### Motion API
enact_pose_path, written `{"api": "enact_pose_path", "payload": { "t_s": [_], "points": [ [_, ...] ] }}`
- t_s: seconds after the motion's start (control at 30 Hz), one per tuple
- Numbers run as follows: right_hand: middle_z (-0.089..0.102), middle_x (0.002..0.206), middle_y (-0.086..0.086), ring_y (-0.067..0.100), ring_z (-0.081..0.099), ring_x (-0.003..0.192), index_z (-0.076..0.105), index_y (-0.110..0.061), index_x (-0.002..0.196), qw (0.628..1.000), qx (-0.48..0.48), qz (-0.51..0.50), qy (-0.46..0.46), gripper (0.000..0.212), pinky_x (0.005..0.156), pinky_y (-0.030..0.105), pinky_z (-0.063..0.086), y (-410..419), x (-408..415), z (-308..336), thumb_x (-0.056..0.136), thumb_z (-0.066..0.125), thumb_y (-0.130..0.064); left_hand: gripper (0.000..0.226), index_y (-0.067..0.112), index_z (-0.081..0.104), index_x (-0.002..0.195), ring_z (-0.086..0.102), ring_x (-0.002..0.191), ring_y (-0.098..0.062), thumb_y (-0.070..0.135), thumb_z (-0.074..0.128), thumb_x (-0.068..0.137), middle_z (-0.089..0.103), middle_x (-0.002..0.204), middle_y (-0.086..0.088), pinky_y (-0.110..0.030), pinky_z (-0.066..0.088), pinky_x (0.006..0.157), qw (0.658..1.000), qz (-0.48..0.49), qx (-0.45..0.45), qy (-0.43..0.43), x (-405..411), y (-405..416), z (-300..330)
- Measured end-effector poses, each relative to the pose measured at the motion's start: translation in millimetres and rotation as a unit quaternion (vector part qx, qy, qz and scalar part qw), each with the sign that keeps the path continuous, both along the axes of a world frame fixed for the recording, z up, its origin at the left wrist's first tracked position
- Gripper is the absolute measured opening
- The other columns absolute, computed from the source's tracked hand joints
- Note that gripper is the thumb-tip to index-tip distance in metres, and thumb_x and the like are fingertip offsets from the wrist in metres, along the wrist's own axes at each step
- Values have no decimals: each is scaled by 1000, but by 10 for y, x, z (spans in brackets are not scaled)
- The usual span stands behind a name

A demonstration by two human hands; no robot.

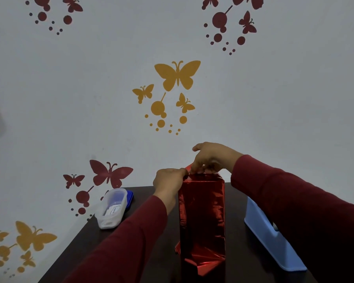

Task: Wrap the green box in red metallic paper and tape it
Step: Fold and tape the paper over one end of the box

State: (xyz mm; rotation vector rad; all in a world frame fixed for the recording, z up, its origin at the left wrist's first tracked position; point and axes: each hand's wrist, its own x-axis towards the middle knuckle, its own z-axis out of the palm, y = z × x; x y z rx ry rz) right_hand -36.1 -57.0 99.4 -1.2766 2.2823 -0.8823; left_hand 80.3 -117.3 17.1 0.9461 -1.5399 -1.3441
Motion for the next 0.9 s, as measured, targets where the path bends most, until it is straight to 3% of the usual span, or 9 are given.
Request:
{"api": "enact_pose_path", "payload": {
  "t_s": [0.13, 0.23, 0.3, 0.37, 0.43, 0.53, 0.63, 0.77, 0.9],
  "points": [
    [66, 112, 11, 20, 60, 83, 10, -33, 163, 998, 20, -52, -20, 121, 60, 27, 42, -33, -60, 27, 76, 88, -2, 18, 9, 73, 70, 62, 66, -21, 22, 77, 81, 67, 68, -5, -25, 44, 58, 1000, 6, 3, 13, 1, -5, -36],
    [55, 120, 14, 21, 46, 71, 22, -17, 163, 996, 59, -64, -2, 106, 56, 34, 34, 53, -102, 16, 81, 88, -14, 20, 14, 71, 64, 63, 61, -17, 21, 79, 81, 70, 68, -1, -16, 38, 45, 1000, 3, 15, 24, 10, -17, -41],
    [51, 121, 16, 23, 36, 63, 26, -11, 162, 997, 43, -71, 2, 94, 56, 35, 33, 100, -150, -34, 86, 82, -11, 21, 16, 70, 62, 62, 61, -16, 22, 79, 81, 70, 69, -1, -18, 36, 47, 1000, -1, 15, 25, 8, -22, -45],
    [49, 117, 15, 20, 42, 67, 29, -13, 162, 995, -25, -88, -29, 88, 64, 33, 41, 108, -247, -118, 88, 74, 3, 22, 16, 70, 62, 61, 63, -18, 22, 78, 81, 69, 69, -2, -20, 38, 51, 999, -1, 15, 32, 18, -20, -50],
    [53, 122, 13, 24, 56, 91, 35, -17, 160, 985, -110, -106, -84, 85, 84, 35, 46, 119, -306, -208, 87, 68, 11, 22, 15, 67, 64, 59, 61, -17, 22, 77, 83, 67, 69, -1, -20, 37, 50, 999, -5, 20, 35, 30, -19, -55],
    [55, 140, 9, 27, 56, 119, 44, -21, 152, 959, -198, -88, -183, 79, 92, 36, 44, 137, -263, -333, 84, 77, -1, 25, 16, 63, 63, 53, 50, -13, 21, 76, 84, 63, 65, -1, -16, 32, 38, 999, -7, 30, 38, 29, 1, -49],
    [58, 139, 9, 26, 60, 121, 48, -23, 149, 965, -185, -70, -171, 88, 104, 43, 53, 133, -151, -474, 72, 90, -12, 27, 16, 62, 61, 51, 49, -13, 19, 76, 84, 62, 64, 0, -14, 29, 33, 999, -6, 30, 41, 24, 20, -53],
    [61, 135, 8, 28, 57, 123, 57, -20, 143, 943, -211, -84, -241, 74, 109, 46, 51, 148, -124, -590, 76, 81, 1, 11, 8, 77, 85, 56, 54, -12, 19, 78, 84, 69, 75, -4, -13, 32, 35, 998, -9, 38, 49, 33, 71, -43],
    [65, 128, 9, 30, 59, 124, 61, -20, 140, 944, -216, -92, -233, 64, 110, 45, 50, 175, -92, -547, 83, 68, 7, 10, 8, 73, 80, 52, 49, -12, 16, 75, 87, 64, 70, -4, -12, 30, 33, 996, -10, 52, 69, 42, 91, -46]
  ]
}}
